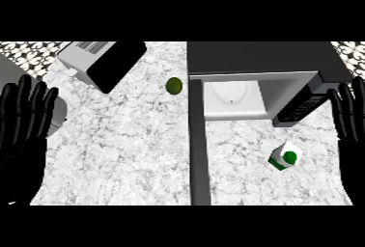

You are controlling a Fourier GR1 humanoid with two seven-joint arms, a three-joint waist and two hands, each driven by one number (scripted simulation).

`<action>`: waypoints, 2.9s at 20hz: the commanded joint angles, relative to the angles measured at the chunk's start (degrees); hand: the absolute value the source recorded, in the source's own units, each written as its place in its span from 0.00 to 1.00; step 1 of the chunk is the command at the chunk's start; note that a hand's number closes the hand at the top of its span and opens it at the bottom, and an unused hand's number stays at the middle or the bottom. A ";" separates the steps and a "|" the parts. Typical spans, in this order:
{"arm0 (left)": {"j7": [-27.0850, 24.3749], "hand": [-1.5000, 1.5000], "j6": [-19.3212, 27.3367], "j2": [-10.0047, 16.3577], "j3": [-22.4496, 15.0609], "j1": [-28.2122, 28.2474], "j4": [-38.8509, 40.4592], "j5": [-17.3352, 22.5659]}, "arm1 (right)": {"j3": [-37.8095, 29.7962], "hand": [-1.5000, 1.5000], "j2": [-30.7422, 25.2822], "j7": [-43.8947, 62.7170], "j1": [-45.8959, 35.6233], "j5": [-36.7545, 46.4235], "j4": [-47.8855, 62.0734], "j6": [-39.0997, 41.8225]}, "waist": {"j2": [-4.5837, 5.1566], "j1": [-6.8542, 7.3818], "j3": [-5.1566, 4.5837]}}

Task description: Pick up the milk, place it into the microwave and close the microwave

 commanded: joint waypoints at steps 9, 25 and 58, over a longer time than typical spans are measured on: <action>4.52 0.00 0.20 -2.79 -5.06 4.24 -0.55 -1.62 | -8.51 0.00 1.92 2.90 -3.29 -4.58 7.05 -4.55 | 1.06 1.59 -1.59; 0.47 0.00 -1.60 -4.43 -10.41 16.47 -7.75 -4.19 | -8.04 0.00 3.01 -4.35 1.35 -1.10 16.36 -5.36 | 1.04 1.47 -1.63; -2.44 0.00 -5.21 -2.43 -9.31 27.95 -14.79 -2.92 | -19.05 0.00 -1.62 -48.98 -2.32 -4.68 75.00 3.43 | 1.09 1.71 -1.61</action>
